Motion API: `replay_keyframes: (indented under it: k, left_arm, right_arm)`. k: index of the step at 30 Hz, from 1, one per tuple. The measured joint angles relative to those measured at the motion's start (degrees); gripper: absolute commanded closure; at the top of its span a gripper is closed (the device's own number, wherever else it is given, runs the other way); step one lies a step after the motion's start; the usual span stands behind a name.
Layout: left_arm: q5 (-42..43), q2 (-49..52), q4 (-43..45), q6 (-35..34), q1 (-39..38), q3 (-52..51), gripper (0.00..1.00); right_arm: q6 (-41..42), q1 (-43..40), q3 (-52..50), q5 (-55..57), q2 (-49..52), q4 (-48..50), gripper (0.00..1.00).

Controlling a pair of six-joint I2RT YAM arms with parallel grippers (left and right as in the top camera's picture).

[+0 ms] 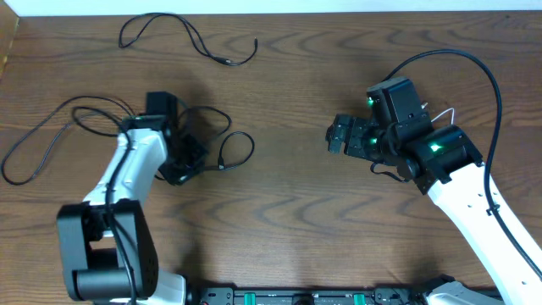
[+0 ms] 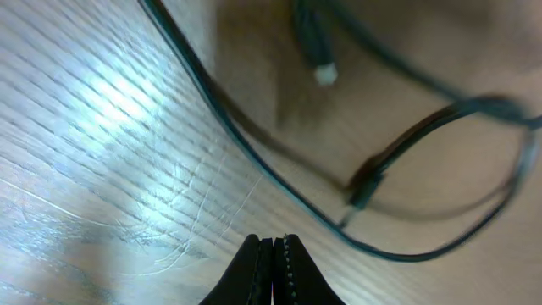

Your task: Untangle cables

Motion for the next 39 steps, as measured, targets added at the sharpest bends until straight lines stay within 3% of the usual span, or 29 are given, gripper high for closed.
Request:
replay_keyframes:
  k: [13, 27, 35, 39]
  left_arm:
    - [-2.29, 7.91, 1.90, -3.85, -1.20, -0.28, 0.92]
    - [-4.20, 9.29, 5.22, -6.54, -1.29, 0.83, 0.92]
    - [-5.22, 11.78, 17.25, -6.67, -1.29, 3.19, 0.92]
    - [-5.53, 12.68, 18.64, -3.87, -1.29, 4.44, 0.92]
  right_arm:
    - [0.00, 0.00, 0.00, 0.00, 0.00, -0.11, 0.01]
    - [0.00, 0.00, 0.00, 0.00, 0.00, 0.37, 0.01]
    - [0.00, 0.00, 0.00, 0.00, 0.00, -0.76, 0.01]
    - [0.00, 0.00, 0.00, 0.00, 0.00, -1.07, 0.01]
